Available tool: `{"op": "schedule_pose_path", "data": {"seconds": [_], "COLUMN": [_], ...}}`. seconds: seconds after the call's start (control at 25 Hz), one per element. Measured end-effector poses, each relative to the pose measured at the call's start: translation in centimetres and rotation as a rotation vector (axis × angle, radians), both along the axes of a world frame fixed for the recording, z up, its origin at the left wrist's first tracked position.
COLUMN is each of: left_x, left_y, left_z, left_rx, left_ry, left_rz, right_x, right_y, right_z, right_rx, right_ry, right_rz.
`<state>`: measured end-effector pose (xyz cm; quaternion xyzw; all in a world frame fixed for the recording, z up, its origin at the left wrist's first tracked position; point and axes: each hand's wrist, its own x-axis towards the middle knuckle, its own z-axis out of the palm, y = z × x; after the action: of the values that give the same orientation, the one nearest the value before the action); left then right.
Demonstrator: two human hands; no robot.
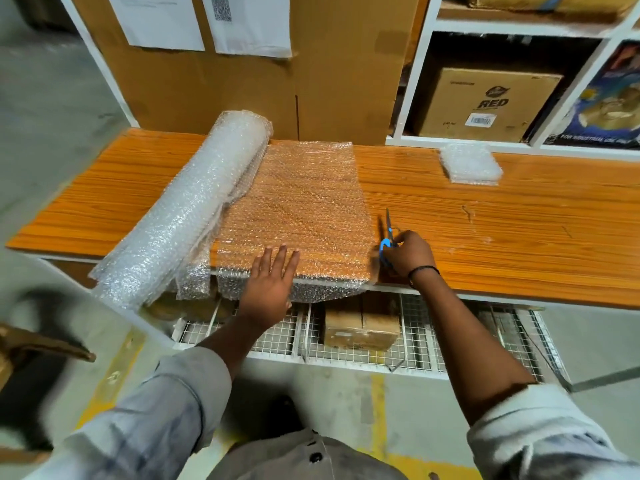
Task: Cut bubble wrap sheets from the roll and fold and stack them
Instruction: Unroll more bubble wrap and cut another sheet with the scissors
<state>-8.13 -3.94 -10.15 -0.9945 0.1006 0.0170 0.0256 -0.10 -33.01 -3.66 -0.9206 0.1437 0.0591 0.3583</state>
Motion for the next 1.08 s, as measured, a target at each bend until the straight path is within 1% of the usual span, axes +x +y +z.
{"op": "schedule_pose_path", "data": {"seconds": [0.08, 0.16, 0.24, 0.32, 0.4, 0.48, 0.68, 0.92, 1.08], "left_x": [-0.3, -0.7, -1.1, -1.7, -1.8, -1.5, -1.0, -0.6, -0.3], "left_y": [-0.5, -1.1, -1.6, -1.8, -1.6, -1.3, -0.8, -0.5, -0.7], "left_z": [0.2, 0.6, 0.7, 0.3, -0.2, -0.6, -0.4, -0.5, -0.7], "left_rx": [-0.008, -0.024, -0.024, -0.039, -0.067, -0.062, -0.03, -0.023, -0.032], "left_ry": [-0.034, -0.029, -0.053, -0.095, -0.131, -0.157, -0.115, -0.109, -0.078], "left_rz": [0.033, 0.033, -0.007, -0.069, -0.117, -0.157, -0.207, -0.237, -0.273], "right_x": [-2.1, -4.2, -6.9, -9.9, -12.5, -14.8, -19.3, -21.2, -21.8], "right_y": [1.1, 2.0, 3.0, 4.1, 5.1, 5.8, 6.3, 8.1, 8.4], "right_z": [-0.2, -0.3, 0.1, 0.6, 0.5, 0.1, -1.7, -2.1, -2.6], "right_rx": [0.309, 0.523, 0.738, 0.867, 0.887, 0.911, 0.891, 0.852, 0.826], "right_ry": [-0.072, -0.139, -0.133, -0.079, -0.03, 0.017, 0.125, 0.124, 0.148], "right_rz": [-0.045, -0.059, -0.033, 0.034, 0.096, 0.094, 0.076, 0.05, -0.007]}}
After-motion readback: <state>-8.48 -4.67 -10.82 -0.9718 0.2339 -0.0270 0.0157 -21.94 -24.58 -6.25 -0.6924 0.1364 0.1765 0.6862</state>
